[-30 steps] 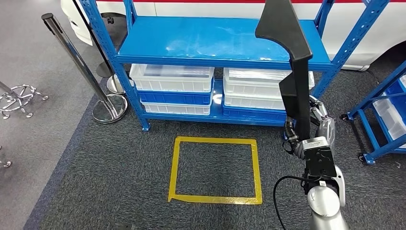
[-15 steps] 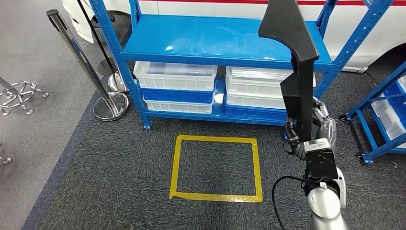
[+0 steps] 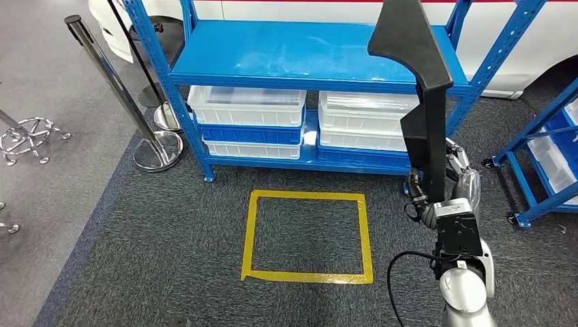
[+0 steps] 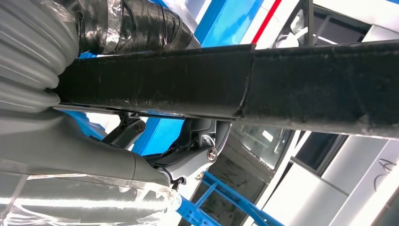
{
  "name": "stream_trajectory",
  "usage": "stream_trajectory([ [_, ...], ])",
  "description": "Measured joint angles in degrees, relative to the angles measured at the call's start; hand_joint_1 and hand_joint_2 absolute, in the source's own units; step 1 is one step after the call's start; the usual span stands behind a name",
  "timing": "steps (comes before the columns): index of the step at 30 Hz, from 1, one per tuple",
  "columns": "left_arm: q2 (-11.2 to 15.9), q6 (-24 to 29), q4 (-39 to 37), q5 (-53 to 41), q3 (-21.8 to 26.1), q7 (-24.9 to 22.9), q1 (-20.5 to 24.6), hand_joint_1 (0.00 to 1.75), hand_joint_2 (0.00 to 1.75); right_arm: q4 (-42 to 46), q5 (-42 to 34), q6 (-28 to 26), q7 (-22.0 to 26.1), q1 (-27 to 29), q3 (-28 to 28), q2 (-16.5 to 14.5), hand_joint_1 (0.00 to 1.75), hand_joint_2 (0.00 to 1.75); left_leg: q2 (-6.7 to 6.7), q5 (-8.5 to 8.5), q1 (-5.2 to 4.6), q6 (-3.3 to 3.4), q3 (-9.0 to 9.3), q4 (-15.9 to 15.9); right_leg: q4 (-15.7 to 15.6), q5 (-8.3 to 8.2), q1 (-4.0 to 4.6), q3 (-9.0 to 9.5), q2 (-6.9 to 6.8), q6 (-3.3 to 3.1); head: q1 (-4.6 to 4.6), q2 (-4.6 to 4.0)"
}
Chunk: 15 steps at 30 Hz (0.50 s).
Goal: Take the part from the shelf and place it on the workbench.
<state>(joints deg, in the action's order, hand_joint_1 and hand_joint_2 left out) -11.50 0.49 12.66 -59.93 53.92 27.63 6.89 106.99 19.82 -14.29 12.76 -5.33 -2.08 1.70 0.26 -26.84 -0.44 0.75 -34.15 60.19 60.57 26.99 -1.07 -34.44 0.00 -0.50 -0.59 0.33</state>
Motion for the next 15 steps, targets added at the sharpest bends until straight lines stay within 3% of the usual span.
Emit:
stream_trajectory([
  [2,0.0,0.0,0.0,0.0,0.0,0.0,0.0,0.00,1.75,0.0,0.0,0.0,0.0,0.0,0.0,0.0,1.75,1.75,-0.05,-3.08,0.25,-0.63,-1.98,4.6,-0.2,-0.24,-0.13,-0.06,-0.11,-0.41,-0.01,0.00],
  [4,0.0,0.0,0.0,0.0,0.0,0.0,-0.1,0.00,1.75,0.0,0.0,0.0,0.0,0.0,0.0,0.0,1.75,1.75,-0.06,-6.41,0.52,-1.07,-5.02,11.7,-0.2,-0.34,-0.06,-0.24,-0.15,-0.57,-0.01,0.00],
  [6,0.0,0.0,0.0,0.0,0.0,0.0,-0.3,0.00,1.75,0.0,0.0,0.0,0.0,0.0,0.0,0.0,1.75,1.75,-0.06,-6.32,0.64,-1.07,-5.85,14.0,-0.1,-0.39,0.02,-0.31,-0.12,-0.59,-0.01,0.00],
  [7,0.0,-0.1,0.0,0.0,0.0,0.0,-0.3,0.00,1.75,0.0,0.0,0.0,0.0,0.0,0.0,0.0,1.75,1.75,-0.07,-4.79,0.64,-0.89,-4.75,11.9,-0.1,-0.40,0.04,-0.28,-0.09,-0.58,-0.02,0.00],
  [9,0.0,-0.1,0.0,0.0,0.0,0.0,-0.2,0.00,1.75,0.1,0.0,0.0,0.0,0.0,0.0,-0.1,1.75,1.75,-0.10,-1.28,0.50,-0.27,-0.85,4.3,-0.1,-0.44,0.08,-0.17,-0.04,-0.47,-0.01,0.00],
  [11,0.0,-0.1,0.0,0.0,0.0,-0.1,-0.1,0.00,1.75,0.1,0.0,0.0,0.0,0.0,0.0,-0.2,1.75,1.75,-0.16,0.08,0.14,0.31,1.53,-0.7,-0.2,-0.64,0.10,-0.28,-0.02,-0.05,-0.01,0.00],
  [15,0.0,-0.1,0.0,-0.1,0.0,-0.3,-0.1,0.00,1.75,0.1,0.0,0.0,0.0,-0.1,0.0,-0.2,1.75,1.75,-0.11,0.94,0.00,1.35,1.87,-2.6,-0.2,-0.62,-0.11,-0.62,-0.05,1.22,-0.01,0.00],
])
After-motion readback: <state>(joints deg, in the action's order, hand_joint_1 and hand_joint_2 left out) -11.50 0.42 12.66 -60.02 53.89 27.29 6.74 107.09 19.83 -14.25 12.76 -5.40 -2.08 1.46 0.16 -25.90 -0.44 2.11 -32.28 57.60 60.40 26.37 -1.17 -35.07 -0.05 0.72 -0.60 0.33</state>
